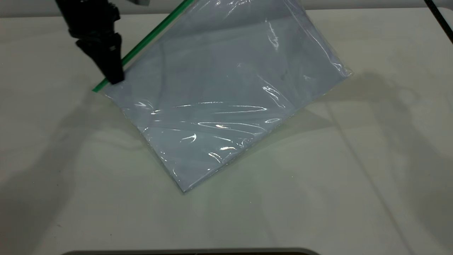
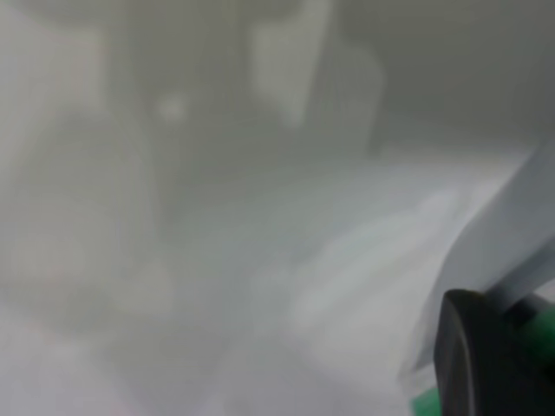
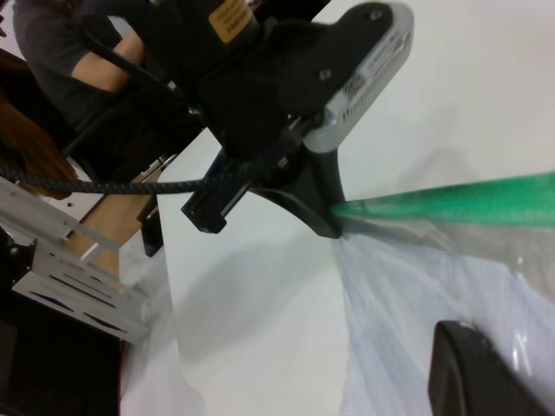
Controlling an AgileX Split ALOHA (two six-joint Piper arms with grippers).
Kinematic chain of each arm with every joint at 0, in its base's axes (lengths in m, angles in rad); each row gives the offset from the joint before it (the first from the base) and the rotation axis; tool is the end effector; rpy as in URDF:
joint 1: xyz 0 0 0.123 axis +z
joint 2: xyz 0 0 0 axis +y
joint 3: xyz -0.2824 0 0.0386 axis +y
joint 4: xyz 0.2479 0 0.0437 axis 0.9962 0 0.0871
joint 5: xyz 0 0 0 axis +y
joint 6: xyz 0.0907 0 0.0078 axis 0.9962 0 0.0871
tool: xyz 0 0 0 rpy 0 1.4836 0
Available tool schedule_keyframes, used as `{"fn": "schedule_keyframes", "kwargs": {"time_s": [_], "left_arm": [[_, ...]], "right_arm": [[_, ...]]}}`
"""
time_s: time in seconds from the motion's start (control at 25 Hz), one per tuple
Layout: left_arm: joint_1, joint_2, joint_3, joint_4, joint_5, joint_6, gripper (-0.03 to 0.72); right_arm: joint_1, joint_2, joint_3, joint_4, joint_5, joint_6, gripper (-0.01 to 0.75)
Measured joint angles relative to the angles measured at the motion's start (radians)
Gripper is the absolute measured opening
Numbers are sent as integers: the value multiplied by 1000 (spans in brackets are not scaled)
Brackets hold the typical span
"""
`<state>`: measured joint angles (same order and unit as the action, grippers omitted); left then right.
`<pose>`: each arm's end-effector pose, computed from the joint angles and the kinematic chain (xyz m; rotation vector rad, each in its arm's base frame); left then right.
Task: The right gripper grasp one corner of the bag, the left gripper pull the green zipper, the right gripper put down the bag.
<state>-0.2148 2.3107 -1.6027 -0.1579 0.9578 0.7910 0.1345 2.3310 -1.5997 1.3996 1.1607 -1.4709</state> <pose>0.4228 -0.1042 0.0872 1.3712 2.7874 -0.1954 0.4415 0.1428 0.1349 -0.8639 2.0455 1.3234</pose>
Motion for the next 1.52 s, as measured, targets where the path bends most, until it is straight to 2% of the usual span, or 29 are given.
{"fn": "schedule_keyframes", "kwargs": {"time_s": [0.28, 0.44, 0.6, 0.68, 0.8, 0.88, 1.0, 1.08, 1.2, 1.28, 1.36, 1.52], "left_arm": [[53, 5, 0, 29, 40, -19, 62], [82, 12, 7, 102, 39, -31, 66], [86, -4, 10, 31, 34, -31, 137], [85, -32, 5, 9, 45, -34, 212], [85, -95, -25, 4, 97, -53, 306], [85, -162, -53, 3, 139, -74, 348], [85, -264, -79, -7, 191, -83, 363], [85, -337, -85, -12, 208, -85, 365], [85, -457, -87, -14, 209, -87, 366], [85, -539, -87, -14, 209, -95, 366], [85, -632, -87, -14, 209, -123, 368], [85, -809, -87, -13, 209, -203, 369]], "right_arm": [[-3, 0, 0, 5, 7, -3, 34], [-26, -4, -1, 6, 3, -16, 34], [-31, -5, -1, -25, -24, -29, 40], [-24, -7, -1, -50, -63, -26, 57], [-2, -7, -1, -108, -133, 3, 143], [14, -9, -1, -160, -156, 20, 249], [36, -33, -1, -264, -224, 55, 428], [43, -74, -1, -345, -307, 105, 507], [43, -174, -1, -476, -454, 203, 536], [42, -259, -1, -578, -485, 271, 536], [42, -353, -1, -659, -456, 368, 528], [43, -554, -1, -806, -247, 624, 485]]}}
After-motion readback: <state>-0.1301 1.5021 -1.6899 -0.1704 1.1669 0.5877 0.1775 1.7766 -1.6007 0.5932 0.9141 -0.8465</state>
